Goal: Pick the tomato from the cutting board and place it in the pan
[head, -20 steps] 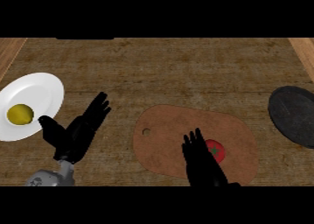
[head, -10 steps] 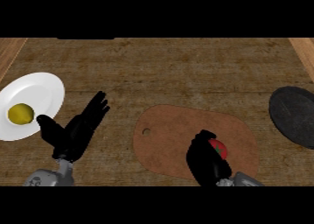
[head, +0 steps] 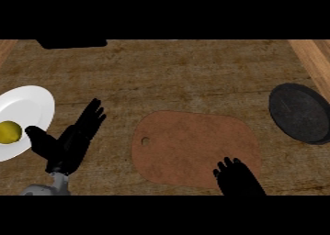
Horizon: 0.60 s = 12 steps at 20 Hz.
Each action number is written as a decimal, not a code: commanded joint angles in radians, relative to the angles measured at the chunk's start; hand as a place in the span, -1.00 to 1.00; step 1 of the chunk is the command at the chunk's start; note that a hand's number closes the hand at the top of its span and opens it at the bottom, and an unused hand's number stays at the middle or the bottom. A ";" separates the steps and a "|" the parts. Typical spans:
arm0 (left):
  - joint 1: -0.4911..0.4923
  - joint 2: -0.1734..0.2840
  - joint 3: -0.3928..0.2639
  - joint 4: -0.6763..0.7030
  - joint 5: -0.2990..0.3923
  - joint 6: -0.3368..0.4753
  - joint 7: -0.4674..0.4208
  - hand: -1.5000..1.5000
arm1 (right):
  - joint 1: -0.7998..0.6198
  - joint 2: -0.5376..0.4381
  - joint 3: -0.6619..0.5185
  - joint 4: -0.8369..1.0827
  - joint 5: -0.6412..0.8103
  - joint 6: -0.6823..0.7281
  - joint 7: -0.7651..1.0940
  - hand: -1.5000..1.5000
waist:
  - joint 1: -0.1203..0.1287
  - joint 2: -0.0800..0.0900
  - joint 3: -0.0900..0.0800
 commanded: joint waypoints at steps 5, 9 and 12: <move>0.042 0.010 -0.009 -0.045 0.003 -0.017 0.011 0.00 | 0.371 -0.133 -0.195 -0.239 -0.131 -0.418 -0.009 1.00 | 0.014 -0.001 0.004; 0.012 -0.003 0.001 -0.018 0.006 -0.011 0.015 0.00 | 0.446 -0.153 -0.278 -0.410 -0.208 -0.574 -0.057 1.00 | 0.011 0.002 0.004; 0.008 -0.005 -0.010 -0.017 -0.005 -0.028 -0.003 0.00 | 0.536 -0.164 -0.324 -0.515 -0.355 -0.632 -0.100 1.00 | 0.023 0.005 0.003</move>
